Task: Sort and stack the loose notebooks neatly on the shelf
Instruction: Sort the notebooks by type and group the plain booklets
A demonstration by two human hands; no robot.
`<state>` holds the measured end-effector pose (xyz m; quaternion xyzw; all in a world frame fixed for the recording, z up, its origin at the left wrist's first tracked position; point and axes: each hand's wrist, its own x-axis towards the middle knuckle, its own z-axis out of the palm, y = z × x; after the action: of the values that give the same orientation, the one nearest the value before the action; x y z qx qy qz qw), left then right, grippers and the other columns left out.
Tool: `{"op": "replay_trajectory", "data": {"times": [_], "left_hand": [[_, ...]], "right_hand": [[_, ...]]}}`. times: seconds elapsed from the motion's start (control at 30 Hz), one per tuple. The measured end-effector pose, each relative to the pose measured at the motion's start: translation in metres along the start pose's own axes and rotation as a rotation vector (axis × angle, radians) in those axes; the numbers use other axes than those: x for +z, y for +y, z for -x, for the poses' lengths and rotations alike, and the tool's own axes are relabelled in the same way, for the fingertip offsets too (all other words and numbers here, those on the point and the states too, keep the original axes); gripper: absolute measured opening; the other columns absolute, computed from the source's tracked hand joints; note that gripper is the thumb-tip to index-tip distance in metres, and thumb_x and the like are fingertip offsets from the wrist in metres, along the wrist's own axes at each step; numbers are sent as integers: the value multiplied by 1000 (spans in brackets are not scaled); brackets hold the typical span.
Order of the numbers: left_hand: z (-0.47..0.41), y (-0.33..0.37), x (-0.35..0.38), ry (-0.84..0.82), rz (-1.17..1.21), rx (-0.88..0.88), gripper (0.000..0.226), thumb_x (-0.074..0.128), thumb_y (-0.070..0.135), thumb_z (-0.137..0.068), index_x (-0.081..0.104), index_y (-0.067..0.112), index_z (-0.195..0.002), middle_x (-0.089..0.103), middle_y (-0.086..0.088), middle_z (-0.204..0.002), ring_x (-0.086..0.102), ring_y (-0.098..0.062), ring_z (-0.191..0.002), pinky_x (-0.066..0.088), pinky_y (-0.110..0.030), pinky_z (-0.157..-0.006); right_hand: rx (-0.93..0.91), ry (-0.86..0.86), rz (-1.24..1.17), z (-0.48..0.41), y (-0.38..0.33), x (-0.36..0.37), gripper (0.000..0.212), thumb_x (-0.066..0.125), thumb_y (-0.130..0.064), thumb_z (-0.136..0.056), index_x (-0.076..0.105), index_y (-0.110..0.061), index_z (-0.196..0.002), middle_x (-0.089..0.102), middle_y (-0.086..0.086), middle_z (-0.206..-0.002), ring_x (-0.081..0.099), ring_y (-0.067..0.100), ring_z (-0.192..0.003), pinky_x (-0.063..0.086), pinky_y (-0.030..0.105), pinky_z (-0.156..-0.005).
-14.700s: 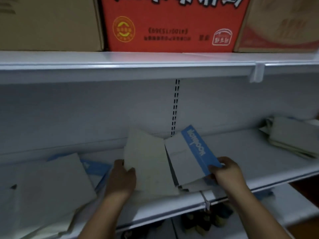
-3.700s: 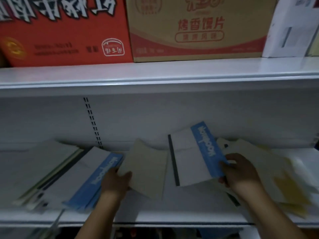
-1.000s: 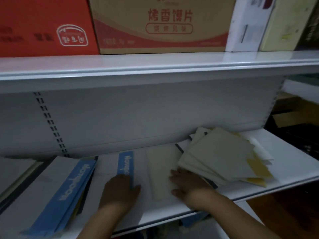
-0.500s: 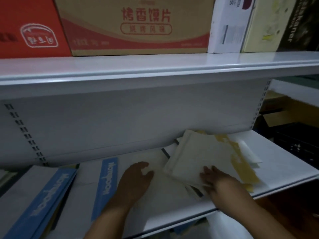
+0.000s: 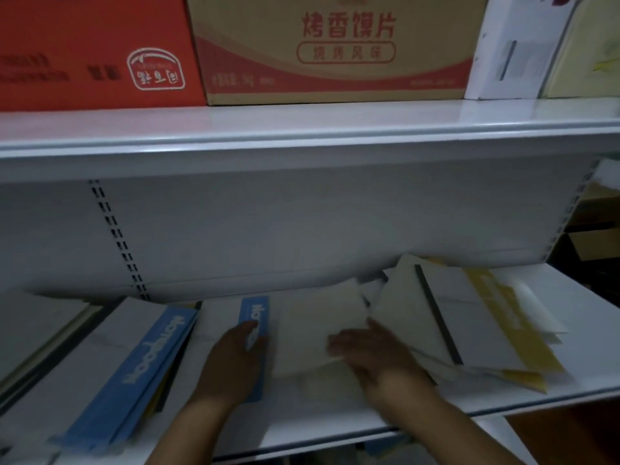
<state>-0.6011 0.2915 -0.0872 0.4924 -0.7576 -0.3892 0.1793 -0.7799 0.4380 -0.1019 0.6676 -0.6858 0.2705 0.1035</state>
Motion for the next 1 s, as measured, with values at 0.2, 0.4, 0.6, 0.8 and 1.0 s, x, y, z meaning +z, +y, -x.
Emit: {"op": "replay_trajectory", "data": {"times": [0.2,0.4,0.6,0.8,1.0], "left_hand": [[-2,3,15,-29,-102,5,60,75,14,-73,53,20,-128,51,-10,-134,59,-26,-108,49,-35,-94],[-4,18,39,-98,-78,55,61,76,17,-71,52,25,-127,49,-10,-132,56,-23,-110,43,-28,-94],[-8,15,39,-100,31,18,60,74,12,-71,53,25,-126,48,-9,-133,54,-24,-116,46,-30,-95],[-3,6,31,-99,271,-37,67,73,-1,-70,50,18,-129,54,-10,-129,58,-22,-106,50,-32,-92],[6,15,27,-121,255,-45,56,71,10,-78,51,16,-130,54,-10,-132,56,-24,-116,47,-34,-98]], "right_hand": [[192,-103,89,17,10,-4,43,36,-53,-90,66,-30,-109,63,-5,-126,61,17,-114,34,30,-102],[890,-226,338,43,57,-55,72,30,-55,-89,37,-4,-139,33,22,-149,37,33,-136,34,40,-109],[850,-253,358,22,38,-75,22,40,-31,-88,57,-17,-85,51,3,-69,45,21,-62,33,23,-48],[694,1,221,-1,8,-72,26,46,-18,-92,68,-11,-103,72,13,-87,64,28,-76,46,28,-61],[412,247,215,-35,-31,-46,24,53,-18,-84,75,-16,-77,66,8,-50,58,23,-39,41,22,-39]]}}
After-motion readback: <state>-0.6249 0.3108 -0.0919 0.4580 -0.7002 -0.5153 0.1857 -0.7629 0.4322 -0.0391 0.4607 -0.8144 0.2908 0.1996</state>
